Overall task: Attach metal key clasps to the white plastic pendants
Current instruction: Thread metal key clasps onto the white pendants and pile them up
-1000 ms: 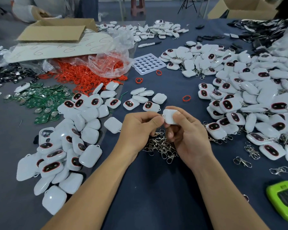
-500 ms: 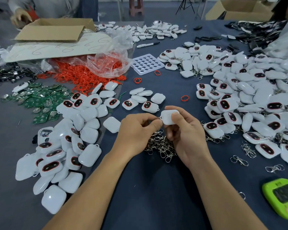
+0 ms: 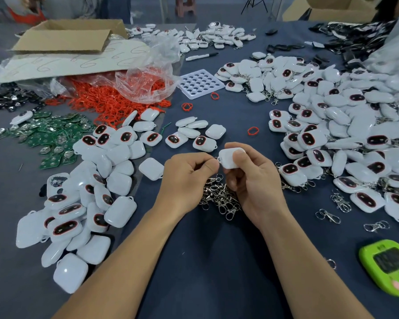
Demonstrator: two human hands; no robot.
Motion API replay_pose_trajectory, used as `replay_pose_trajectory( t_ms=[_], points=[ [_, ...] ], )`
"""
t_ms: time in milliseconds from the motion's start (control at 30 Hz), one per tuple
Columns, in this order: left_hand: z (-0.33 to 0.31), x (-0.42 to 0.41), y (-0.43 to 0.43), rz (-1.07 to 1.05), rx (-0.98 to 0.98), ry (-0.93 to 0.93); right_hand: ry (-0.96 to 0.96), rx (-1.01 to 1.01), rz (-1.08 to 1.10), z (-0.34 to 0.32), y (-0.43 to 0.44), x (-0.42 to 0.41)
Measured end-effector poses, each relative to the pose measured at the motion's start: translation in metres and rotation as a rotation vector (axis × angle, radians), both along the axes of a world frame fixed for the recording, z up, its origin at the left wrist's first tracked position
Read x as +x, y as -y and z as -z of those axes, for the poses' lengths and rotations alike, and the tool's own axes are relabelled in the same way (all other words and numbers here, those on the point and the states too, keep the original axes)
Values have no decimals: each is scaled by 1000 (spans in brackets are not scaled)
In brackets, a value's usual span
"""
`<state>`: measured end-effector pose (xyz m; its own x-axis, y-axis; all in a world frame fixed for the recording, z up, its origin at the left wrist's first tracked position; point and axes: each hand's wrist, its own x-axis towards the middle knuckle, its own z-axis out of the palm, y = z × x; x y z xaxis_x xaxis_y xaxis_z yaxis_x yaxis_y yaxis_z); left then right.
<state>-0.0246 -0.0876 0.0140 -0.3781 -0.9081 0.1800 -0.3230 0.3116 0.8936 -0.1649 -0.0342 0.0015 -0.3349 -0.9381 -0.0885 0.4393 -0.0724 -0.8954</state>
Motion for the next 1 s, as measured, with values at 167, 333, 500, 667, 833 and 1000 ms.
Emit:
replay_pose_trajectory(
  t_ms=[167, 333, 500, 667, 833, 1000],
  points=[
    [0, 9, 4, 30, -268, 356, -167, -12, 38, -1, -2, 6],
    [0, 11, 0, -16, -517, 616, -302, 21, 97, 1, -3, 10],
    [0, 6, 1, -10, -105, 182, -102, 0, 66, -2, -2, 5],
    [3, -2, -3, 48, 81, -8, 47, 16, 6, -2, -1, -2],
    [5, 2, -1, 7, -104, 103, -54, -5, 38, -3, -2, 2],
    [6, 7, 3, 2, -422, 599, -323, 8, 83, 0, -3, 10]
  ],
)
